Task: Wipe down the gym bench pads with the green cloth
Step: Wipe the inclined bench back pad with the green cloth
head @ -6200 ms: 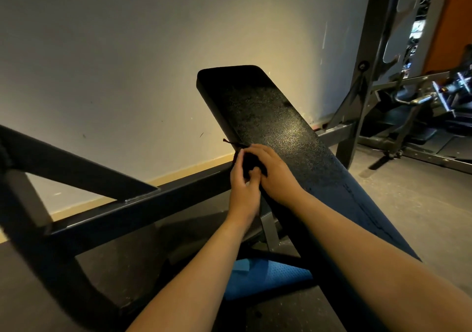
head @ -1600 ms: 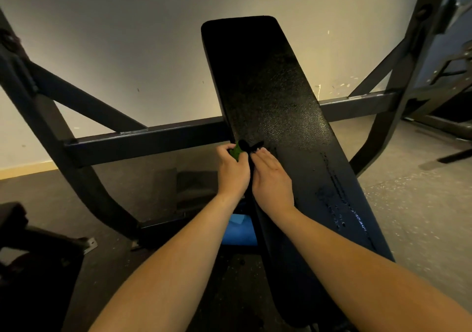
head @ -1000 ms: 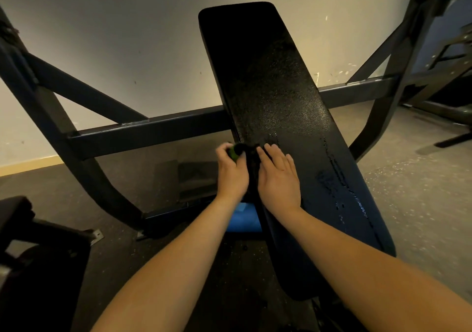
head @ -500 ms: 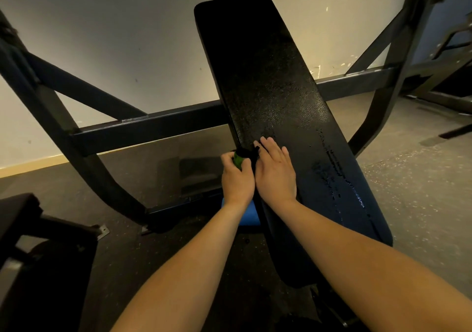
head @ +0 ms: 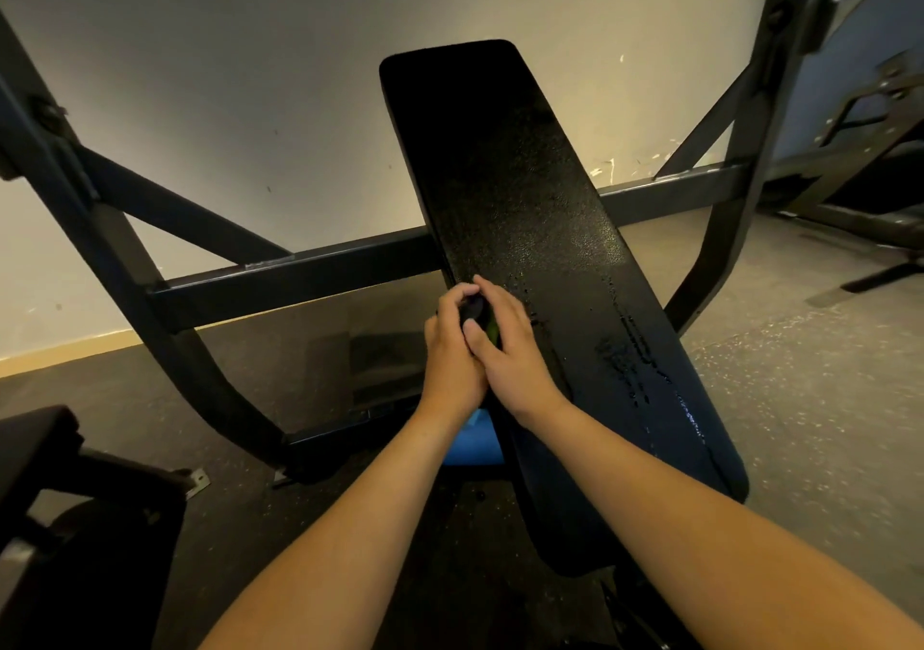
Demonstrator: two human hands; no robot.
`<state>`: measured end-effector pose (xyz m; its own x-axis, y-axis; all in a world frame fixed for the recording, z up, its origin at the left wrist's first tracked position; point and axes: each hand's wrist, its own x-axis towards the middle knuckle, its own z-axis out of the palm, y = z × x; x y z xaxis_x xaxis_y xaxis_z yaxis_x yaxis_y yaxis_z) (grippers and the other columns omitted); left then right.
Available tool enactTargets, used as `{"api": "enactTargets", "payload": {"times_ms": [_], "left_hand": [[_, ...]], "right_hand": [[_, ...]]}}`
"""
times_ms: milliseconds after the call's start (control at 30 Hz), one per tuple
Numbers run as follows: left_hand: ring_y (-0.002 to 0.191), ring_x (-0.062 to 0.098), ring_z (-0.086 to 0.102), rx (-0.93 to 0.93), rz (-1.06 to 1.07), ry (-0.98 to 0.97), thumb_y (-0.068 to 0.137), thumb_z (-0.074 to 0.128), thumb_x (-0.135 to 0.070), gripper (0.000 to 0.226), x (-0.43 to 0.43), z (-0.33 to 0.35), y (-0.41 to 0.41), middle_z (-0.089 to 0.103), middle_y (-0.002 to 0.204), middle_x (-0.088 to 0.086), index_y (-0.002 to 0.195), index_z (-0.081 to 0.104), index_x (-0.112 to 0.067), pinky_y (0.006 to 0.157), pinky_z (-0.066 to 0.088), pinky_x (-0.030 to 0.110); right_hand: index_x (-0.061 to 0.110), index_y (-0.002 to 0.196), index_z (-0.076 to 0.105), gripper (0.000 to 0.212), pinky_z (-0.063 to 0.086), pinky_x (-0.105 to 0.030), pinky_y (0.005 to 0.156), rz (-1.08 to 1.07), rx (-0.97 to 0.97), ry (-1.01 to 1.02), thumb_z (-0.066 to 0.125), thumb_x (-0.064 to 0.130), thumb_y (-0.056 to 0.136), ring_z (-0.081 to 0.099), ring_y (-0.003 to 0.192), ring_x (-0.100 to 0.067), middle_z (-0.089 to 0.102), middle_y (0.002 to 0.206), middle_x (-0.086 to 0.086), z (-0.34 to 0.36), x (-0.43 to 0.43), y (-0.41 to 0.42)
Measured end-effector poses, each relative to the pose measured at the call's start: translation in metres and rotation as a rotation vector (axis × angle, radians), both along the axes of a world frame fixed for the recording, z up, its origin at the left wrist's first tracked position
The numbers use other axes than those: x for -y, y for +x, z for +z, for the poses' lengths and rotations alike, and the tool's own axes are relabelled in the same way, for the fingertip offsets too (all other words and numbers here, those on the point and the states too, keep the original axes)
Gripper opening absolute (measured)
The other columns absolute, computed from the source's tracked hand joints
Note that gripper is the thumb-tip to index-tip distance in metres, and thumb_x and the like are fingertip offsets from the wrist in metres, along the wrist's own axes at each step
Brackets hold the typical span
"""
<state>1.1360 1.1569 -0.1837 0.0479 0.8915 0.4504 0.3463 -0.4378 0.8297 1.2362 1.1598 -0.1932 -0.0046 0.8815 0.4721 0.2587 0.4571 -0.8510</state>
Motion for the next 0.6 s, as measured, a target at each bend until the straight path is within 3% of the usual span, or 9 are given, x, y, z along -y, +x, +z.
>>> {"api": "enactTargets", "payload": {"times_ms": [67,133,167,267,300,400,433,500,600], "left_hand": [[0.129,-0.003,0.042,0.008,-0.076,0.02,0.093,0.066,-0.011,0.063,-0.007,0.005,0.004,0.041,0.145,-0.003,0.14,0.036,-0.041,0.107,0.044,0.022],[0.137,0.007,0.04,0.005,-0.129,-0.014,0.09,0.069,-0.008,0.073,-0.012,0.007,0.006,0.04,0.149,-0.006,0.143,0.034,-0.044,0.114,0.041,0.038],[0.139,0.006,0.039,-0.002,-0.15,-0.024,0.089,0.071,-0.009,0.076,-0.012,0.007,0.007,0.039,0.15,-0.008,0.144,0.033,-0.043,0.115,0.04,0.039],[0.137,0.005,0.039,0.021,-0.113,0.029,0.085,0.076,-0.013,0.079,-0.015,0.001,0.008,0.029,0.155,-0.011,0.148,0.034,-0.036,0.116,0.039,0.035],[0.138,0.007,0.038,0.032,-0.058,0.021,0.086,0.075,-0.014,0.079,-0.017,0.0,0.007,0.024,0.157,-0.011,0.149,0.033,-0.036,0.116,0.038,0.036],[0.149,0.016,0.016,-0.039,0.094,-0.125,0.093,0.068,-0.026,0.077,-0.033,-0.013,0.003,0.016,0.164,-0.011,0.155,0.024,-0.039,0.122,0.02,0.04],[0.15,0.017,0.016,-0.03,0.073,-0.178,0.094,0.066,-0.031,0.077,-0.036,-0.016,0.003,0.019,0.164,-0.007,0.156,0.021,-0.041,0.123,0.019,0.043],[0.148,0.017,0.024,0.029,0.021,-0.229,0.096,0.064,-0.036,0.077,-0.042,-0.024,0.003,0.029,0.16,-0.003,0.156,0.015,-0.046,0.121,0.027,0.049],[0.148,0.018,0.024,0.017,0.022,-0.225,0.098,0.061,-0.031,0.078,-0.05,-0.029,0.005,0.029,0.16,-0.003,0.157,0.011,-0.043,0.121,0.028,0.049]], "right_hand": [[0.035,0.146,0.043,0.047,0.034,-0.01,0.102,0.031,-0.158,-0.064,0.052,0.021,0.101,0.038,0.128,0.009,0.041,0.145,0.01,0.009,-0.002,0.005],[0.033,0.142,0.049,0.044,0.039,-0.016,0.103,0.011,-0.152,-0.11,0.052,0.017,0.101,0.046,0.122,0.006,0.049,0.138,0.008,0.016,-0.007,0.016],[0.032,0.14,0.052,0.043,0.041,-0.017,0.103,-0.035,-0.098,-0.1,0.053,0.015,0.1,0.049,0.12,0.002,0.053,0.135,0.006,0.018,-0.011,0.022],[0.028,0.133,0.057,0.039,0.038,-0.002,0.089,-0.288,-0.015,-0.001,0.052,0.01,0.1,0.05,0.112,-0.004,0.055,0.127,0.003,0.027,-0.021,0.042],[0.027,0.133,0.056,0.038,0.038,-0.006,0.089,-0.399,-0.043,0.012,0.051,0.009,0.1,0.049,0.113,-0.006,0.053,0.127,0.002,0.03,-0.025,0.05],[0.023,0.134,0.051,0.034,0.039,-0.033,0.103,-0.629,-0.076,-0.05,0.048,0.013,0.101,0.045,0.123,-0.021,0.049,0.132,-0.004,0.028,-0.044,0.069],[0.022,0.135,0.049,0.034,0.033,-0.033,0.105,-0.637,-0.027,-0.088,0.048,0.015,0.101,0.041,0.127,-0.025,0.048,0.135,-0.007,0.025,-0.049,0.07],[0.019,0.136,0.05,0.036,0.022,-0.022,0.099,-0.607,0.139,-0.091,0.05,0.016,0.1,0.036,0.129,-0.028,0.045,0.138,-0.008,0.014,-0.057,0.061],[0.016,0.129,0.061,0.036,0.027,-0.018,0.097,-0.503,0.301,0.043,0.052,0.006,0.096,0.04,0.122,-0.024,0.051,0.131,-0.006,0.01,-0.066,0.03]]}}
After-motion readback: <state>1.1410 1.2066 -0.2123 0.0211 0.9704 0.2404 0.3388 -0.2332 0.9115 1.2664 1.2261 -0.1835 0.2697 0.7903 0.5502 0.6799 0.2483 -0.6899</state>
